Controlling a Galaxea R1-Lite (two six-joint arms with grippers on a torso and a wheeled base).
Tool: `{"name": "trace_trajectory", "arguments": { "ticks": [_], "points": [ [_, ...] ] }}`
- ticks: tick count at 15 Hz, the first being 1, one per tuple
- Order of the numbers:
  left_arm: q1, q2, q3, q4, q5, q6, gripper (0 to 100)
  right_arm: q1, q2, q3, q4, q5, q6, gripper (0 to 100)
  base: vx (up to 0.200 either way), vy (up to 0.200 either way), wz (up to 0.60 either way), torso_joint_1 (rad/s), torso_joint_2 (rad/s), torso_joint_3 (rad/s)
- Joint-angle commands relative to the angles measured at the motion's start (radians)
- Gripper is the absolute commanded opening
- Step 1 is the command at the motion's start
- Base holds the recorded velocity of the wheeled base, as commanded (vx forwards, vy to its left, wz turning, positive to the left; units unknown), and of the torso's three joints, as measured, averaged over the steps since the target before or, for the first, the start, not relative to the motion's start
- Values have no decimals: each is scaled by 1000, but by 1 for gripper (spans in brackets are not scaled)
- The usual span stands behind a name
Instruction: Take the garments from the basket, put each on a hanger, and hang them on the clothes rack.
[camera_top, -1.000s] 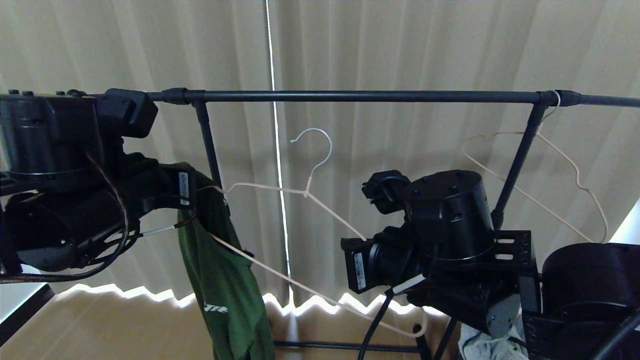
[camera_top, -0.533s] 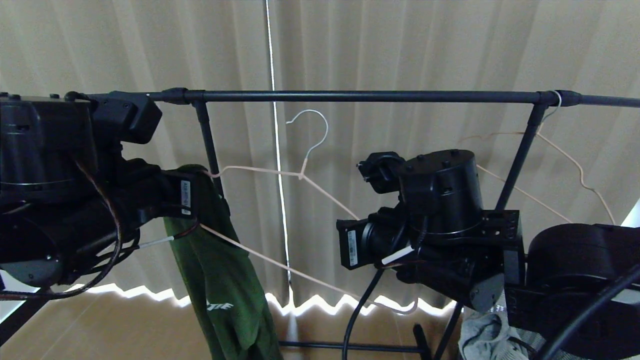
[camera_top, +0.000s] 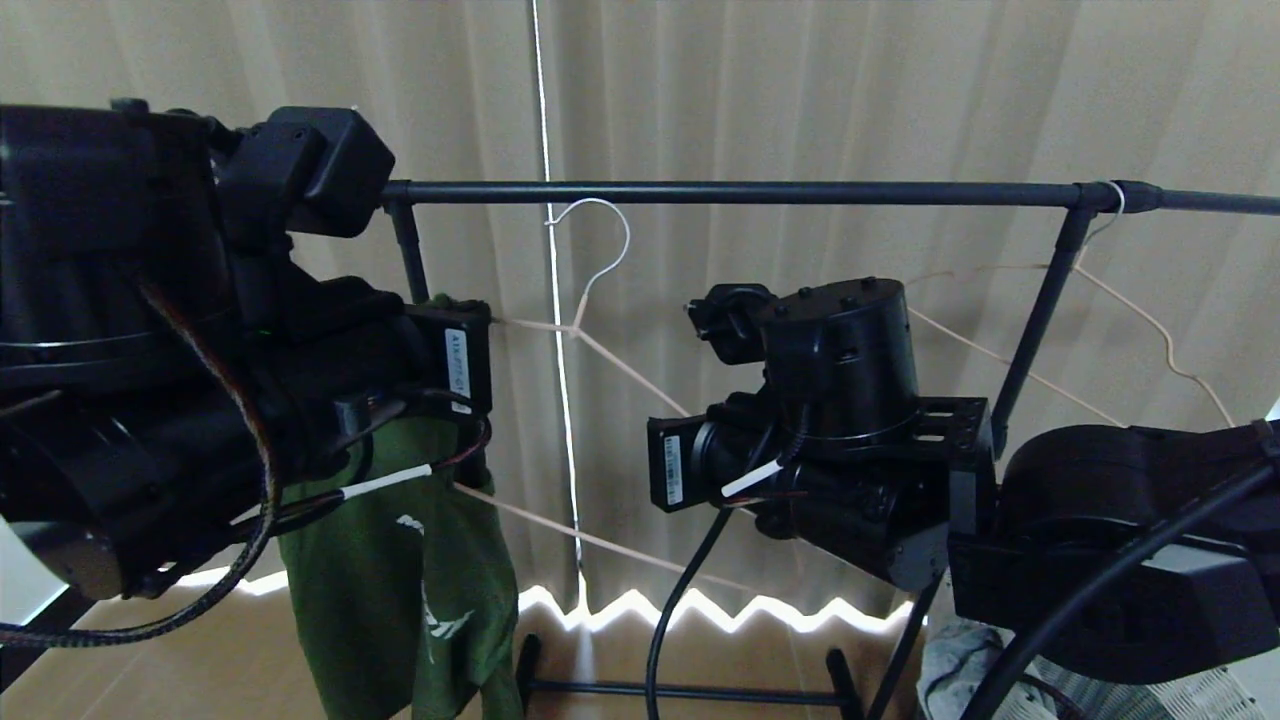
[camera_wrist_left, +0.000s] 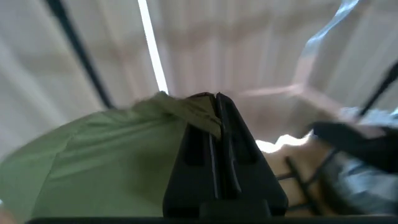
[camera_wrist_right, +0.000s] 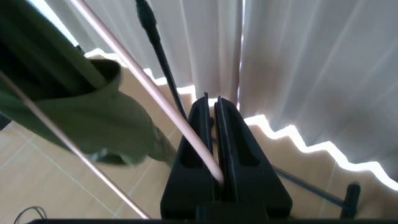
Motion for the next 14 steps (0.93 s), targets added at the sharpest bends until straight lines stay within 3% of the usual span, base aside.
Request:
{"name": "trace_trajectory", "arguments": {
  "ticks": [1, 3, 9, 14],
  "points": [
    [-30, 46, -37, -1, -9, -26, 0, 2, 14, -8, -4, 1, 0, 0, 0, 0, 0, 0, 0, 0],
    [-32, 49, -43, -2, -31, -24, 0, 14, 30, -20, -4, 1, 0, 0, 0, 0, 0, 0, 0, 0],
    [-32, 42, -22, 2, -233, -24, 0, 16, 30, -29, -7, 6, 0, 0, 0, 0, 0, 0, 0, 0],
    [-29, 3, 26, 34, -248, -15, 0, 16, -7, -25, -6, -2, 0, 0, 0, 0, 0, 0, 0, 0]
  ]
}}
